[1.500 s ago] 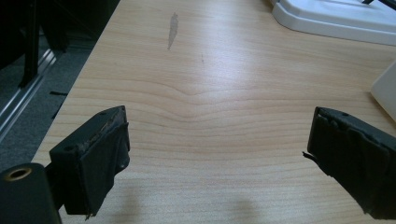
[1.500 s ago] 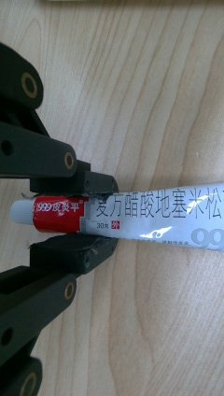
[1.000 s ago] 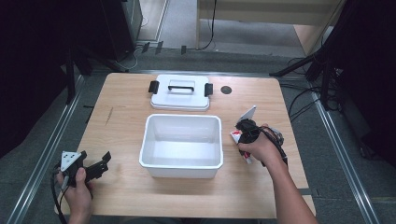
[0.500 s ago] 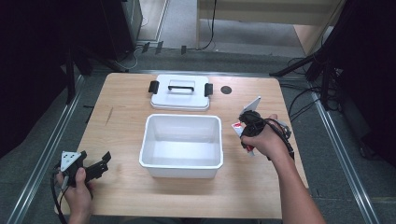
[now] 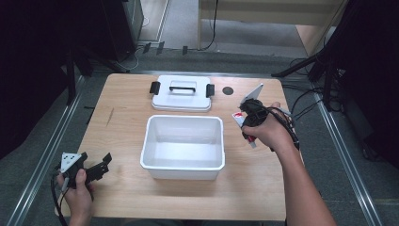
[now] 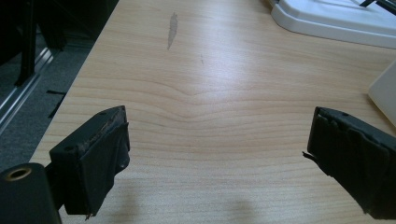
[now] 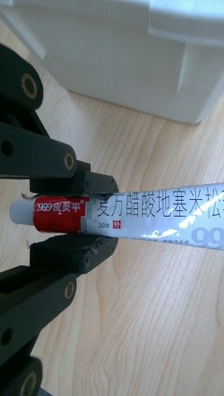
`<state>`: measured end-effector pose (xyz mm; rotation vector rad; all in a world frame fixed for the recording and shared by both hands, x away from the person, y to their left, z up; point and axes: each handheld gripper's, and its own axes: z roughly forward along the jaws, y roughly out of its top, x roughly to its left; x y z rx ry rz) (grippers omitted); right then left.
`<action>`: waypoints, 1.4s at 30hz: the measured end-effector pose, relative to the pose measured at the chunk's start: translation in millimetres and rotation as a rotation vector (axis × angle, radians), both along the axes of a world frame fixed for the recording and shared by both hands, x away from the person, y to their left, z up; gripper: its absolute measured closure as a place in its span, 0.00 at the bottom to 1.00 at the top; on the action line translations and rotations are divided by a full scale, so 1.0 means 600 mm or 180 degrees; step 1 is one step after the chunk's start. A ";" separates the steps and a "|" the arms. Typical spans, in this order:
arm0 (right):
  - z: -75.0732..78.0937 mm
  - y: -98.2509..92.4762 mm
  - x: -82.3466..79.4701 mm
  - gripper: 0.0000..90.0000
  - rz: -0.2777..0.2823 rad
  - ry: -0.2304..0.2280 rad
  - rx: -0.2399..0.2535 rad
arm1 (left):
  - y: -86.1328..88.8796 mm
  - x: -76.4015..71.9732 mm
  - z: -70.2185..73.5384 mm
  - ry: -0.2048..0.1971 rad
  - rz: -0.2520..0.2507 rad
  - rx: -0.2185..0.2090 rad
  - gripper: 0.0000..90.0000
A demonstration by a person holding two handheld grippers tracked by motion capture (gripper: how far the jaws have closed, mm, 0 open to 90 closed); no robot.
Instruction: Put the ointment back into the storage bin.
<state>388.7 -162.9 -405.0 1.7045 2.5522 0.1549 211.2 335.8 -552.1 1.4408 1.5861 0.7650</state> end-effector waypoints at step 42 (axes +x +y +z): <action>0.089 0.127 -0.010 0.81 0.0706 -0.0118 0.0082 | 0.001 0.000 0.000 0.0001 -0.0013 -0.0024 0.07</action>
